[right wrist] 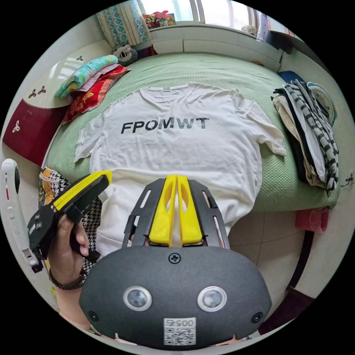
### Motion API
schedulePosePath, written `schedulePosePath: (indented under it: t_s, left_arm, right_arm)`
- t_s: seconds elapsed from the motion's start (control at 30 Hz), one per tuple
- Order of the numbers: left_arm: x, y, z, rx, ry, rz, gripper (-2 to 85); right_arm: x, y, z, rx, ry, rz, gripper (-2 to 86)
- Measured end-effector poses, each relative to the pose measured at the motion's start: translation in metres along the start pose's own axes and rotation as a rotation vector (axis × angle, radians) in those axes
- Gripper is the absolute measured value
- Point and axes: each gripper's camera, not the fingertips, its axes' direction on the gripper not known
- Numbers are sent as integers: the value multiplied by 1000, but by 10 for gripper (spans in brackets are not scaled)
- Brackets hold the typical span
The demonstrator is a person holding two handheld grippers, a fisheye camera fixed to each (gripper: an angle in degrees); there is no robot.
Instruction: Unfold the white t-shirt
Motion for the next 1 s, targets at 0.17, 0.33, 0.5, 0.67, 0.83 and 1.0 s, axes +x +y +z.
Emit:
schedulePosePath:
  t_s: [0.17, 0.33, 0.5, 0.67, 0.83, 1.0]
  left_arm:
    - [10, 1, 8, -21, -68, -22, -6]
    - [14, 0, 22, -75, -84, -39, -6]
    - [31, -1, 25, -69, -118, 18, -7]
    - [30, -7, 34, -104, -89, 5, -7]
    - [23, -11, 41, -134, -38, -30, -7]
    - [28, -15, 45, -149, -51, -19, -6]
  right_arm:
    - [-5, 17, 14, -16, 41, 48, -10]
    - [-9, 21, 14, 8, 89, 83, -11]
    - [-27, 22, 21, -18, 187, 48, -13]
    - [-40, 24, 21, -10, 202, 4, -14]
    - [-36, 25, 19, -9, 135, 22, -14]
    - [-35, 28, 17, 3, 101, 26, -14]
